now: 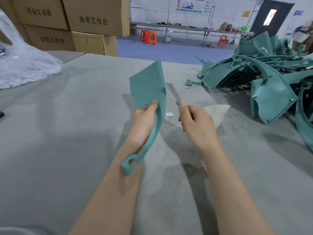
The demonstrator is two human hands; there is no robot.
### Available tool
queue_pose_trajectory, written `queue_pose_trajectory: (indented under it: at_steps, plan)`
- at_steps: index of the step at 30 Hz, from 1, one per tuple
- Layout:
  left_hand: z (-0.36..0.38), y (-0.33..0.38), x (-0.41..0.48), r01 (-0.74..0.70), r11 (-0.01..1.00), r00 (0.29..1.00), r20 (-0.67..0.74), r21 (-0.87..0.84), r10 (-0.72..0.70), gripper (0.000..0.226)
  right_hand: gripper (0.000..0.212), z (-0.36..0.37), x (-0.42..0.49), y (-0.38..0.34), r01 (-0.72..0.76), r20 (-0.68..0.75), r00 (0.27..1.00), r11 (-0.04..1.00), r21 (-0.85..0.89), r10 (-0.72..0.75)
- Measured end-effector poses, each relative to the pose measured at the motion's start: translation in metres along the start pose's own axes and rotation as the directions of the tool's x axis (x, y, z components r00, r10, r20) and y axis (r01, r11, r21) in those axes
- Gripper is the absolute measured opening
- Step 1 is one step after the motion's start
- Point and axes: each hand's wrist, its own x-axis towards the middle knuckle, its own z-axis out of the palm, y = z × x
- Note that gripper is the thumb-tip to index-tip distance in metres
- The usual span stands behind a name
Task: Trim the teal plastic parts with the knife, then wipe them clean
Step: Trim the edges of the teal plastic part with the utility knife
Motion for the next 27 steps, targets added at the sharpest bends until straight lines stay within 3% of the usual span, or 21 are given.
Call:
queue_pose_trajectory:
  at_steps: [12, 27]
  plan:
    - [0.000, 0.004, -0.002, 0.185, 0.901, 0.982, 0.096, -0.392, -0.160, 0.032, 0.063, 0.012, -0.006, -0.004, 0.145, 0.064, 0.988, 0.985, -0.091, -0.139]
    - [-0.009, 0.006, 0.005, 0.196, 0.832, 0.980, 0.078, -0.519, -0.182, 0.030, 0.055, 0.019, -0.010, -0.009, 0.196, 0.166, 0.968, 0.980, -0.034, -0.188]
